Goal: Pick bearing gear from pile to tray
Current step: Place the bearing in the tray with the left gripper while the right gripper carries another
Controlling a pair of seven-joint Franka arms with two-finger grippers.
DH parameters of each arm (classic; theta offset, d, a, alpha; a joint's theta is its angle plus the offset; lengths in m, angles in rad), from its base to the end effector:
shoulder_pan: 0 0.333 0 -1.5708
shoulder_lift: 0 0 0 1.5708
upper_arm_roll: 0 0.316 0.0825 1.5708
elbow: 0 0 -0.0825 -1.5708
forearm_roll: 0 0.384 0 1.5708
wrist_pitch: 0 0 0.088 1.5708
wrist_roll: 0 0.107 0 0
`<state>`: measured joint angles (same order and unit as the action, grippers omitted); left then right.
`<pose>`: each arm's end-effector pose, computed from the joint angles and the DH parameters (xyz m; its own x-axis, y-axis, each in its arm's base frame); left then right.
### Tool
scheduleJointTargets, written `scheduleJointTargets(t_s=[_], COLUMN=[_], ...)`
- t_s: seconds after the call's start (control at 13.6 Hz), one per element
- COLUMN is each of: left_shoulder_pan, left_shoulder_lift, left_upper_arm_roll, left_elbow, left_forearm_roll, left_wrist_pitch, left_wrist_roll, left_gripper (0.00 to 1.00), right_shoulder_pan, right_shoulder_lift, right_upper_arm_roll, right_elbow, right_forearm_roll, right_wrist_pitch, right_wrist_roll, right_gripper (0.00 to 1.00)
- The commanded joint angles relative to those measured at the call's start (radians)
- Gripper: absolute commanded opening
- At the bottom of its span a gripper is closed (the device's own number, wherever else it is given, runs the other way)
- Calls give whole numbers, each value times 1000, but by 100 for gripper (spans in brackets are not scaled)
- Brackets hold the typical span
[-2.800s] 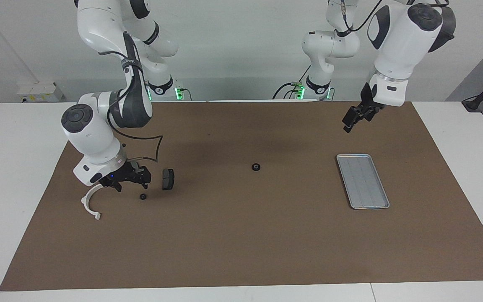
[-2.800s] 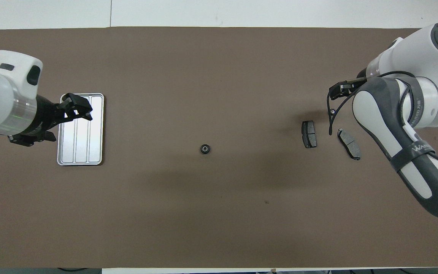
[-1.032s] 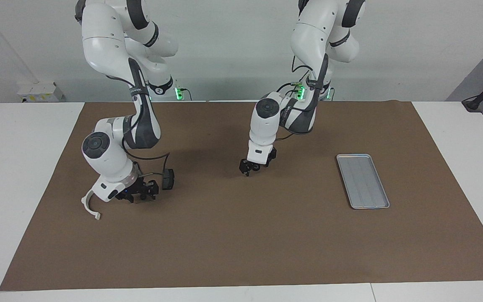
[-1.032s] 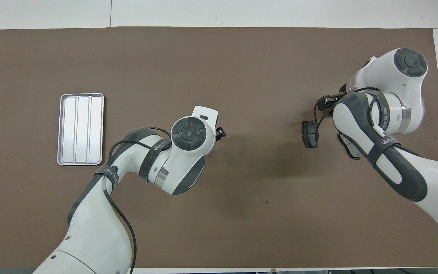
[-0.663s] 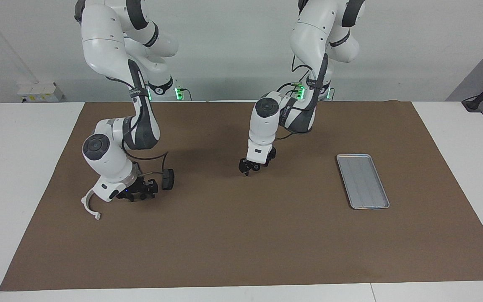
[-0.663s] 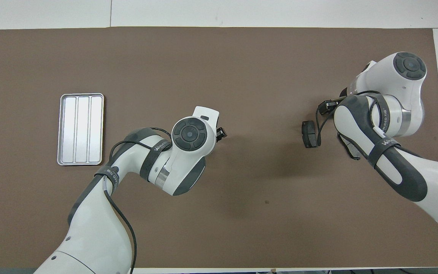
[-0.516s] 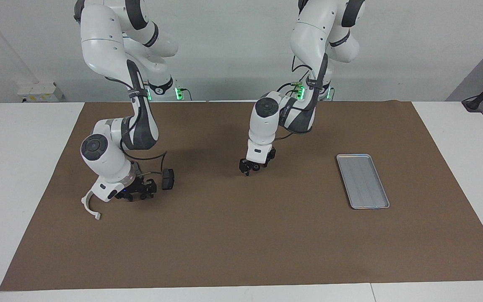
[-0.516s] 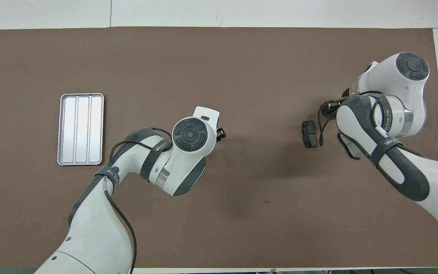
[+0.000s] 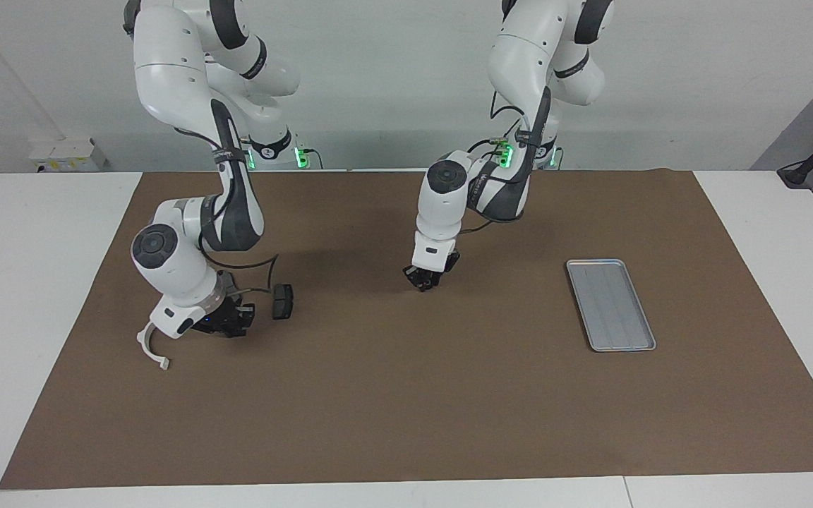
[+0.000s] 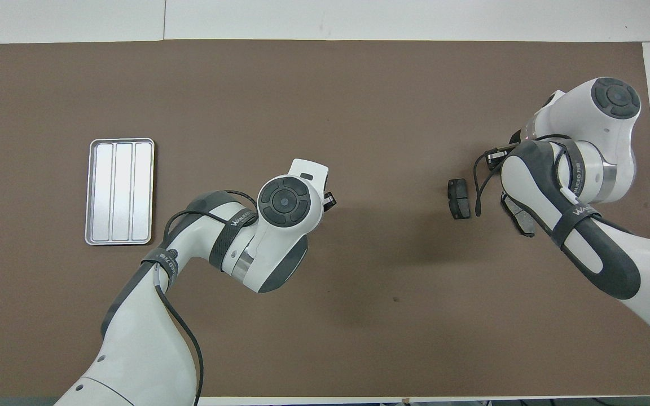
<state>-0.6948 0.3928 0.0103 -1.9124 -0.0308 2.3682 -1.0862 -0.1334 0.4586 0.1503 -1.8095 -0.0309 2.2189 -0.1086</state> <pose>0.4892 -0.4002 0.2960 0.9120 0.4101 0.0125 0.4085 -0.9105 0.0644 0.6441 0.0030 0.2882 0.9906 0.1313 -0.0387 0.1294 -0.9905 -0.0470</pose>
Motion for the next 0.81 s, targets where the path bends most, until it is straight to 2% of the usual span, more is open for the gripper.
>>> scheduleJointTargets(t_s=[0.0, 0.15, 0.29, 0.44, 0.59, 0.74], left_shoulder_pan=[-6, 32, 119, 216, 315, 406], left_shoulder_lift=[-20, -29, -127, -182, -186, -196], left_upper_arm_roll=[25, 37, 36, 34, 36, 36], left_elbow=[5, 42, 26, 26, 24, -3], left_forearm_roll=[-6, -1, -1, -1, -1, -1], left_wrist_pitch=[-49, -119, -174, -245, -268, -270], left_wrist_roll=[-9, 2, 81, 178, 309, 457], left_gripper=[0, 0, 0, 0, 0, 0], right_shoulder_pan=[-3, 7, 29, 70, 148, 252], right_shoulder_lift=[-17, -17, -23, -55, -58, -60], right_upper_arm_roll=[9, 8, 11, 17, 20, 20], right_elbow=[-21, 1, 71, 162, 304, 354], right_forearm_roll=[-14, -15, -15, 0, 6, 6], right_wrist_pitch=[2, -10, -82, -145, -265, -306], right_wrist_roll=[-6, -8, 9, 61, 174, 373], right_gripper=[4, 0, 0, 0, 0, 0])
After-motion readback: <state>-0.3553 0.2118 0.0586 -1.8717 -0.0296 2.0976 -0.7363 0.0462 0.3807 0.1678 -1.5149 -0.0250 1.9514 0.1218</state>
